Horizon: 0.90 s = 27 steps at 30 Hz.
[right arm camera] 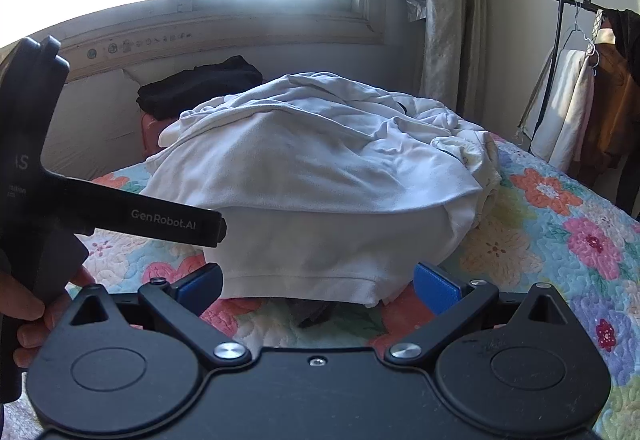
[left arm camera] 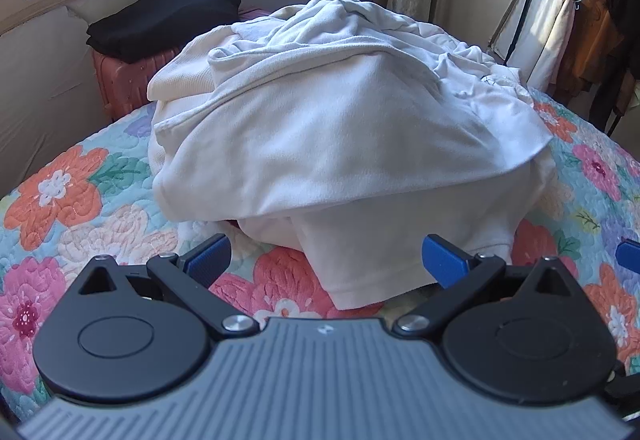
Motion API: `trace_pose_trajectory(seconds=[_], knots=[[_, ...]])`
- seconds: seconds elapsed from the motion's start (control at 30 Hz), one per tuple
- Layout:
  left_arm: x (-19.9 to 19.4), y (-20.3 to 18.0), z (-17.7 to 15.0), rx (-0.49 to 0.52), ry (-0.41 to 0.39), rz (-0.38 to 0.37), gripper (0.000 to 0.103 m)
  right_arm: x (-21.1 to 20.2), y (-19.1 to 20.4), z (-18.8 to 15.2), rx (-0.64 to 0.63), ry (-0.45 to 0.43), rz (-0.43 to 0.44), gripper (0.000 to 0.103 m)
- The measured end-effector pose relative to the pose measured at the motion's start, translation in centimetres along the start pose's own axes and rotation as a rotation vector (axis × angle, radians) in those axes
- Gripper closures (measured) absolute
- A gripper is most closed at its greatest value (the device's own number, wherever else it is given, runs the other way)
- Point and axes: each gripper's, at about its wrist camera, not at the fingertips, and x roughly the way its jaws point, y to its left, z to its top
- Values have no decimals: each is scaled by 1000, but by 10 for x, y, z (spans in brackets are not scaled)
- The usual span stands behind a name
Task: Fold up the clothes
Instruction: 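Move both tools toward the heap of white clothing on the bed, then grasp the white hoodie fabric with the left tool while the right tool grasps nearby fabric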
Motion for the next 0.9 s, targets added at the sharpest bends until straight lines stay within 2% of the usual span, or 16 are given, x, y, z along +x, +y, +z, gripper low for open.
trace_pose_trajectory(seconds=[0.37, 0.5, 0.57, 0.73, 0.8, 0.9], knots=[[6, 4, 0, -22, 5, -22, 0, 8, -4, -12, 3, 28, -8, 0], [16, 15, 6, -65, -55, -129, 0, 24, -18, 3, 35, 77, 60, 0], [24, 21, 12, -85, -70, -138, 0, 36, -27, 17, 67, 87, 74, 0], [42, 44, 27, -230, -121, -154, 0, 69, -54, 43, 196, 80, 88, 0], [56, 55, 29, -320, -82, -182, 0, 82, -65, 53, 248, 77, 93, 0], [69, 60, 26, -362, -57, -201, 0, 101, -86, 63, 298, 62, 60, 0]])
